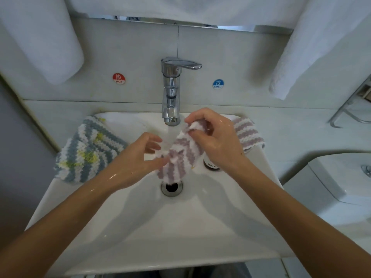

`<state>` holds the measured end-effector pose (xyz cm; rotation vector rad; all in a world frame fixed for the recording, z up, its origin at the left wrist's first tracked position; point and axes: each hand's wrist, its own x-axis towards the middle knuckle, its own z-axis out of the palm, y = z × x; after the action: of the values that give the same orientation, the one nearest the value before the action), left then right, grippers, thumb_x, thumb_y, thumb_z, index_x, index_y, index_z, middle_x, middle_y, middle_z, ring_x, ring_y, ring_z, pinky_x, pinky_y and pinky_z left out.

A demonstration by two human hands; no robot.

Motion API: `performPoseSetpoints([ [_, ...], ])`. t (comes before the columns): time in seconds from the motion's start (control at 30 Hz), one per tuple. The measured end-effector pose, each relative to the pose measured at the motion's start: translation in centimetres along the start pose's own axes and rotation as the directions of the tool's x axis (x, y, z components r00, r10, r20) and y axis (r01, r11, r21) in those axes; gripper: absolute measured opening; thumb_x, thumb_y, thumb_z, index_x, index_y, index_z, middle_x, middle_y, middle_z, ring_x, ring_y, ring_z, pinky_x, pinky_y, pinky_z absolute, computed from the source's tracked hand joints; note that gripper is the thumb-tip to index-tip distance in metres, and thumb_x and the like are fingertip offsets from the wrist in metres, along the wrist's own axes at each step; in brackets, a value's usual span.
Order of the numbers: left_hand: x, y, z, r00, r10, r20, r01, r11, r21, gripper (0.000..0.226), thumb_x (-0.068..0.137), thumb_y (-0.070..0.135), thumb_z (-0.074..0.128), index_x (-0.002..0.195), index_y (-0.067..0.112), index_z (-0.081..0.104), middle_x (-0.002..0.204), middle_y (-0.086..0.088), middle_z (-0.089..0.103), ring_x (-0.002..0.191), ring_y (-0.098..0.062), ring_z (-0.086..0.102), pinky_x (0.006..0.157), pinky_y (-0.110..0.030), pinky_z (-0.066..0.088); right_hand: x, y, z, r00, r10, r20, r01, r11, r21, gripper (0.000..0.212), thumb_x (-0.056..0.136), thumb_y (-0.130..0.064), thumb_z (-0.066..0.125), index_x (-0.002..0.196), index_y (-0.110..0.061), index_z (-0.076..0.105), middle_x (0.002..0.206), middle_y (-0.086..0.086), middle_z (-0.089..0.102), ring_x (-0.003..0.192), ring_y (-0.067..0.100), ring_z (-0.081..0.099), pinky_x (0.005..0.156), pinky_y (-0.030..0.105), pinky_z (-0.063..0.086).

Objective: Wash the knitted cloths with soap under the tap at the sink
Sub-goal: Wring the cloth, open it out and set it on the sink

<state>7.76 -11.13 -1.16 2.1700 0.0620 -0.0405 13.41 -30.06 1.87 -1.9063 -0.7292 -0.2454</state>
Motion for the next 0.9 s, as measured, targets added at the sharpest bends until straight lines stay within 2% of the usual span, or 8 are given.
performPoseSetpoints([
  [0.13, -0.1, 1.6, 0.2, 0.985, 0.151, 0.089, -0.142, 0.985, -0.097, 0.042, 0.087, 0.028, 0.066, 0.127, 0.025, 0.054, 0.123, 0.015, 0.062, 0.116, 0.000, 0.055, 0.101, -0.023, 0.042, 1.1, -0.5, 0.4, 0.972, 0.037, 0.233, -0.018, 0.997, -0.081, 0.028, 0.083, 0.000, 0.065, 0.098, -0.023, 0.066, 0.094, -0.012, 0.064, 0.081, -0.001, 0.056, 0.071, 0.009, 0.042],
  [0.23, 0.0, 2.8, 0.8, 0.977, 0.204, 0.061, -0.182, 0.948, -0.260, 0.019, 0.090, 0.009, 0.064, 0.109, 0.013, 0.067, 0.104, 0.003, 0.073, 0.097, -0.008, 0.068, 0.087, -0.021, 0.053, 1.4, -0.9, 0.3, 0.966, 0.017, 0.258, -0.002, 0.998, -0.058, 0.037, 0.083, 0.000, 0.065, 0.107, -0.028, 0.062, 0.106, -0.009, 0.065, 0.090, 0.001, 0.059, 0.076, 0.012, 0.047],
  [0.33, 0.5, 3.1, 0.5, 0.977, 0.212, -0.034, -0.215, 0.953, -0.214, 0.005, 0.087, 0.007, 0.068, 0.091, 0.004, 0.067, 0.083, -0.006, 0.072, 0.076, -0.015, 0.069, 0.070, -0.024, 0.054, 1.6, -1.1, -0.7, 0.967, 0.007, 0.254, 0.029, 0.990, -0.140, 0.034, 0.085, -0.009, 0.069, 0.110, -0.030, 0.061, 0.099, -0.019, 0.062, 0.082, -0.004, 0.058, 0.071, 0.010, 0.044],
  [0.5, 1.0, 3.0, -1.2, 0.989, 0.130, 0.068, -0.126, 0.990, -0.065, 0.020, 0.087, 0.026, 0.071, 0.088, 0.007, 0.063, 0.071, -0.005, 0.059, 0.060, -0.010, 0.055, 0.051, -0.024, 0.046, 1.9, -1.3, -2.1, 0.956, 0.020, 0.291, 0.093, 0.925, -0.369, 0.037, 0.084, -0.022, 0.074, 0.120, -0.019, 0.065, 0.102, -0.013, 0.065, 0.087, 0.004, 0.057, 0.080, 0.018, 0.045],
  [0.6, 1.1, 2.3, -2.3, 0.954, 0.104, 0.281, -0.125, 0.991, 0.055, 0.038, 0.078, 0.036, 0.072, 0.098, 0.004, 0.065, 0.095, -0.019, 0.067, 0.076, -0.020, 0.064, 0.071, -0.040, 0.054, 1.9, -1.5, -2.2, 0.970, 0.017, 0.243, 0.068, 0.939, -0.336, 0.027, 0.083, -0.020, 0.075, 0.109, -0.016, 0.070, 0.098, -0.006, 0.068, 0.085, 0.006, 0.057, 0.076, 0.015, 0.042],
  [0.67, 1.0, 1.8, -2.0, 0.932, 0.107, 0.347, -0.152, 0.983, 0.103, 0.030, 0.083, 0.023, 0.074, 0.100, -0.001, 0.066, 0.099, -0.022, 0.067, 0.078, -0.018, 0.062, 0.075, -0.037, 0.052, 1.9, -1.6, -2.2, 0.981, 0.009, 0.191, 0.047, 0.956, -0.288, 0.008, 0.085, -0.017, 0.072, 0.093, -0.017, 0.071, 0.083, -0.002, 0.067, 0.077, 0.011, 0.055, 0.068, 0.018, 0.042],
  [0.77, 0.9, 1.2, -1.1, 0.947, 0.117, 0.299, -0.160, 0.979, 0.124, 0.021, 0.088, 0.015, 0.070, 0.103, 0.001, 0.068, 0.102, -0.013, 0.070, 0.087, -0.018, 0.065, 0.083, -0.031, 0.050, 2.1, -1.7, -2.6, 0.989, 0.017, 0.148, 0.022, 0.965, -0.260, 0.010, 0.090, -0.017, 0.065, 0.081, -0.016, 0.063, 0.067, -0.002, 0.057, 0.062, 0.011, 0.047, 0.057, 0.020, 0.037],
  [0.9, 1.0, 0.4, -1.3, 0.989, 0.083, 0.122, -0.086, 0.996, 0.027, 0.016, 0.091, 0.020, 0.066, 0.091, 0.005, 0.061, 0.099, -0.023, 0.064, 0.088, -0.033, 0.062, 0.091, -0.053, 0.047, 2.0, -1.3, -3.5, 0.977, 0.065, 0.203, 0.001, 0.951, -0.309, 0.017, 0.097, -0.023, 0.055, 0.085, -0.012, 0.057, 0.070, 0.009, 0.056, 0.060, 0.011, 0.044, 0.054, 0.022, 0.035],
])
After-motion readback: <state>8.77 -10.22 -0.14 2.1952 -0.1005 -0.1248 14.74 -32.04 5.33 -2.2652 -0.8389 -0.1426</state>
